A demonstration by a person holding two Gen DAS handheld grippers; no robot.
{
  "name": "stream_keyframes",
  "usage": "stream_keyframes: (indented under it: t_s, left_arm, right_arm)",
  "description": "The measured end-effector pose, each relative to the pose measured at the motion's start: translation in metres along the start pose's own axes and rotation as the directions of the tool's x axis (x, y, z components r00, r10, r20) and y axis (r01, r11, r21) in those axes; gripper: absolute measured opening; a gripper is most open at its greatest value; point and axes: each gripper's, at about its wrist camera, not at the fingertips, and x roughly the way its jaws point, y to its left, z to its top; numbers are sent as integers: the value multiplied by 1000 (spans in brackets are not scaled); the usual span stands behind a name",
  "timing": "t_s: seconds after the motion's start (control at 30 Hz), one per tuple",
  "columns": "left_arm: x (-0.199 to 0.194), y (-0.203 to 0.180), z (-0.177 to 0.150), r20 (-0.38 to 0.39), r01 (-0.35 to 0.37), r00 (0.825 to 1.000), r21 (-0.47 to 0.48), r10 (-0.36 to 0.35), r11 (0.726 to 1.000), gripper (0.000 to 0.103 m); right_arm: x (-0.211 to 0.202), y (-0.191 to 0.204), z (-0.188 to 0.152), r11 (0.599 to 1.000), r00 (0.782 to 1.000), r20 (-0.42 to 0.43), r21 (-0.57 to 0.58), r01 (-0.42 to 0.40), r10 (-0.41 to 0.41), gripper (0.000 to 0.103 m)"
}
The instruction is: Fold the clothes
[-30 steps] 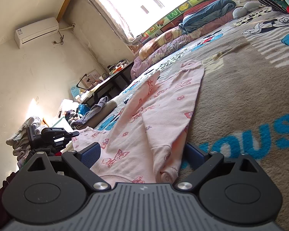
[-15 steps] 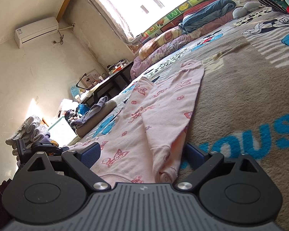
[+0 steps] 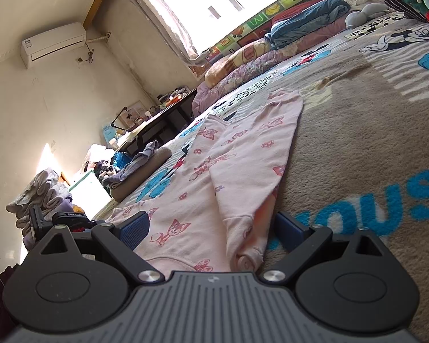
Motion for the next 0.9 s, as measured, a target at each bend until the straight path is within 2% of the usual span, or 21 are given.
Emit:
stream_keyframes:
  t_s: [0.03,0.1,0.17,0.2,0.23,0.27,0.33,0.37,0.4,0.47,0.5,0.53,0.7,0.73,0.77,0.8,0.83,0.9]
  left_arm:
    - [-6,-5,2,37,-20,999,41,18,999,17]
    - [-13,-19,-1,23,82,996,107,-85,991,17]
    - [-19,-35,-5,-7,199,980,166,-200,966,17]
    - [-20,-46,-11,-47,284,959,194,-280,939,17]
    - [-21,-58,-18,-101,377,926,218,-364,900,17]
    - [-22,-70,-25,-157,469,883,236,-443,851,17]
    - [-24,-96,-44,-294,591,805,307,-516,746,24]
    - [-23,-105,-52,-325,581,812,369,-485,725,31]
    - [-22,-112,-60,-341,553,832,437,-439,709,39]
    - [-20,-126,-76,-360,494,869,566,-340,660,38]
    - [-22,-129,-77,-366,507,861,570,-352,647,36]
    - [-25,-130,-76,-371,531,847,557,-381,638,34]
    - [-39,-138,-71,-391,648,761,493,-517,580,33]
    - [-48,-144,-77,-420,686,725,512,-545,517,33]
    - [-54,-150,-87,-454,698,710,553,-538,455,33]
    - [-59,-155,-97,-486,702,703,594,-520,393,34]
    - [-59,-158,-106,-507,683,719,640,-475,351,35]
    - [-60,-155,-117,-497,647,740,710,-453,278,35]
  right_arm:
    - [0,0,0,1000,1000,0,0,0,0,94]
    - [0,0,0,1000,1000,0,1,-1,1,94]
    - [0,0,0,1000,1000,1,1,-3,3,94]
    - [0,0,0,1000,1000,1,1,-3,3,94]
    - [0,0,0,1000,1000,1,2,-3,3,94]
    - [0,0,0,1000,1000,0,1,-2,2,94]
    - [0,0,1,1000,1000,-1,0,0,0,94]
    - [1,0,1,1000,1000,-2,-1,1,-1,94]
    - [1,0,1,1000,1000,-2,-1,1,-1,94]
    - [1,0,1,1000,1000,-2,-1,1,-1,94]
    - [1,0,1,1000,1000,-2,-1,0,0,94]
    - [1,0,1,1000,1000,-2,0,-1,1,94]
    - [0,-2,1,1000,1000,3,5,-14,14,94]
    - [0,-2,1,1000,1000,3,6,-15,15,94]
    - [0,-2,1,1000,1000,3,7,-17,17,95]
    - [0,-2,1,1000,1000,4,7,-18,18,95]
    - [-1,-2,1,1000,1000,4,7,-19,19,95]
    - [-1,-2,0,1000,1000,4,8,-21,21,95]
